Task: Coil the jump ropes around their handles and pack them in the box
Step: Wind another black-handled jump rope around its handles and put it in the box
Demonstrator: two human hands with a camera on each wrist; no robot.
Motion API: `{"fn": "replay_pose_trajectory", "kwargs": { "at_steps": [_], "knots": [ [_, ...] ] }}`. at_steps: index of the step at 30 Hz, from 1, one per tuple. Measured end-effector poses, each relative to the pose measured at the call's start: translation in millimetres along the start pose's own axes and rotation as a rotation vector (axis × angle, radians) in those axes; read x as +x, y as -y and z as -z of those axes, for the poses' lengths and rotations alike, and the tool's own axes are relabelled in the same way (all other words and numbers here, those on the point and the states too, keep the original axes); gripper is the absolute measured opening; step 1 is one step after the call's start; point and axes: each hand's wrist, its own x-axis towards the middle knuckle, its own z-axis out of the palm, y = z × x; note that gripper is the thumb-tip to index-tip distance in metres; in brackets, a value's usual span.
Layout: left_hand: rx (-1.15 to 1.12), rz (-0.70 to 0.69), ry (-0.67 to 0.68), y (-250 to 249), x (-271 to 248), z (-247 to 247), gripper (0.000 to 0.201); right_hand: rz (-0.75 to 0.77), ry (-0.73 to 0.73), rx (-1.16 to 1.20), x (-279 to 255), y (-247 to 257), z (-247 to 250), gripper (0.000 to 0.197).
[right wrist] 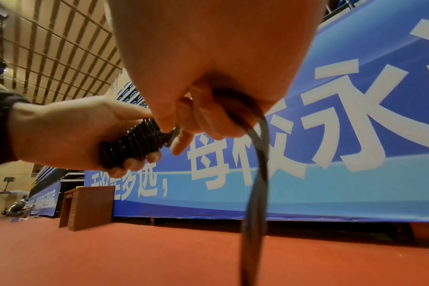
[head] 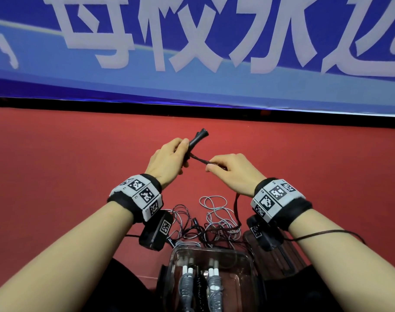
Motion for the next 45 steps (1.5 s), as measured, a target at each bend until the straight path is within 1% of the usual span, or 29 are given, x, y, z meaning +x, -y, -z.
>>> {"fn": "replay_pose_trajectory", "kwargs": {
  "at_steps": [2, 5, 7, 8, 12, 14, 16, 20, 23, 25, 26, 30, 33, 36, 39, 42, 45],
  "knots": [
    [0.026, 0.057, -0.022, 4.1, 2.9, 2.6, 0.037, 0.028, -0.065, -0.005, -1.7, 6.0, 3.2, 0.019],
    [0.117, 0.133, -0.037, 7.9, 5.4, 2.6, 0.041, 0.084, -0.143, 0.006, -3.8, 14.1, 4.0, 0.021],
    [0.221, 0.159, -0.026, 6.9, 4.2, 1.6, 0.042, 0.126, -0.158, -0.012, -5.0, 18.9, 1.4, 0.023],
    [0.301, 0.150, -0.019, 5.6, 3.0, 1.2, 0.043, 0.144, -0.172, -0.012, -5.3, 20.8, 0.3, 0.023],
    [0.597, 0.012, -0.040, -4.8, -5.3, 0.7, 0.042, 0.193, -0.281, 0.053, -4.4, 22.5, 2.2, 0.026],
    [0.665, -0.045, -0.029, -9.4, -8.8, 1.6, 0.039, 0.208, -0.314, 0.102, -5.0, 24.0, 4.2, 0.025],
    [0.696, -0.091, 0.002, -10.6, -11.1, 1.9, 0.041, 0.216, -0.318, 0.131, -4.4, 25.1, 6.4, 0.027],
    [0.640, -0.205, 0.121, -8.2, -16.5, -1.7, 0.056, 0.188, -0.335, 0.158, -0.6, 19.6, 15.7, 0.040],
    [0.599, -0.223, 0.197, -8.1, -15.4, -3.2, 0.069, 0.144, -0.334, 0.176, 0.3, 12.1, 21.6, 0.038],
    [0.655, -0.246, 0.213, -7.8, -14.5, -5.5, 0.083, 0.117, -0.320, 0.183, 0.5, 9.8, 22.9, 0.037],
    [0.700, -0.251, 0.207, -8.5, -15.1, -6.5, 0.085, 0.108, -0.306, 0.184, 0.1, 10.5, 22.9, 0.036],
    [0.898, -0.269, 0.181, -14.3, -19.3, -11.2, 0.082, 0.122, -0.216, 0.249, -4.4, 19.3, 21.8, 0.024],
    [0.946, -0.287, 0.165, -17.0, -20.7, -12.1, 0.077, 0.130, -0.166, 0.272, -5.9, 25.2, 20.1, 0.022],
    [0.892, -0.308, 0.147, -18.9, -22.6, -11.7, 0.063, 0.115, -0.170, 0.297, -5.6, 23.2, 24.4, 0.026],
    [0.790, -0.340, 0.168, -21.7, -25.4, -13.3, 0.046, 0.050, -0.167, 0.374, -3.2, 11.3, 30.8, 0.030],
    [0.687, -0.369, 0.201, -23.9, -26.1, -11.5, 0.041, -0.011, -0.151, 0.459, 0.5, -0.4, 32.9, 0.037],
    [0.545, -0.363, 0.265, -24.8, -26.7, -7.5, 0.030, -0.042, -0.128, 0.507, 3.2, -6.3, 31.1, 0.033]
  ]
}}
